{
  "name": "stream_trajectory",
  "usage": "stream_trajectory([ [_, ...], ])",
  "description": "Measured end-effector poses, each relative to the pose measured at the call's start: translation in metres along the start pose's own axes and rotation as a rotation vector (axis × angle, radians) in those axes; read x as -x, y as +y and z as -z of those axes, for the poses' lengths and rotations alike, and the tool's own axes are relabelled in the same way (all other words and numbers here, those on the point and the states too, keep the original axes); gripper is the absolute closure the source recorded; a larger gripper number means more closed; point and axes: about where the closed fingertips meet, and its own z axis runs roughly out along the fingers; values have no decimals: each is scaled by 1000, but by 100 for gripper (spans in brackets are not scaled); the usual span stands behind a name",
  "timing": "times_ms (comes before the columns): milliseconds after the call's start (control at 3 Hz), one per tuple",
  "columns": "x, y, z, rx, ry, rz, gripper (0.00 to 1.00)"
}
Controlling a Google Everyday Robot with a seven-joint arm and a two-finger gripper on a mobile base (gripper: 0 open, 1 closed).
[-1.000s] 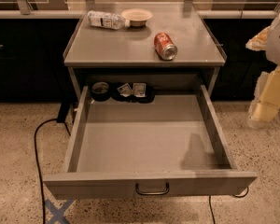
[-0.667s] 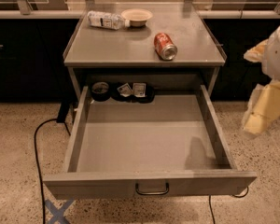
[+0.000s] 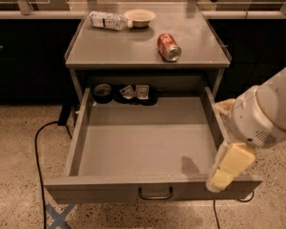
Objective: Close top drawer
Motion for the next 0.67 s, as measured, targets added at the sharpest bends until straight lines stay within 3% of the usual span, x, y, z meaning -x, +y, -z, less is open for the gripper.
stream_trajectory([
  [333, 9, 34, -25, 90, -62, 18, 0],
  [667, 13, 64, -36, 159, -67, 79, 0],
])
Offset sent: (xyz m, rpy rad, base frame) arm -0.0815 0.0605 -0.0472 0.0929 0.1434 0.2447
